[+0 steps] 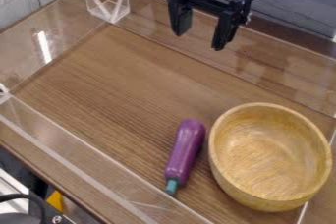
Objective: Put the purple eggplant in the brown bowl
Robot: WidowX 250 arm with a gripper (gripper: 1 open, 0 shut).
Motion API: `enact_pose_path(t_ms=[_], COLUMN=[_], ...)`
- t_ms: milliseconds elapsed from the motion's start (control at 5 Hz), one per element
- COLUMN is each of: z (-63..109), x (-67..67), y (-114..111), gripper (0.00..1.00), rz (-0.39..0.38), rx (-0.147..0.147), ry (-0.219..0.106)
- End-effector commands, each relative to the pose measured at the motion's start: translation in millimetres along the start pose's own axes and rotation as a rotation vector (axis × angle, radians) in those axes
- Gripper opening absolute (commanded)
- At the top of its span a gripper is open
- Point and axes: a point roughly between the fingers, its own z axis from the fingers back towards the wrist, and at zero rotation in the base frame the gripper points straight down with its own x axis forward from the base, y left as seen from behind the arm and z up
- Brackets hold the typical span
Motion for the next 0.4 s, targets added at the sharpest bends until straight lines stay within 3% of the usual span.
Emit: enact_pose_path(t_ms=[0,200], z=[-6.5,-17.1], x=[-2.4,-23.1], y=[-0.6,-3.5], gripper=[1.0,1.0], rz=[0.004,0.012], rx=[-0.007,-0.03], ry=[0.016,0.008])
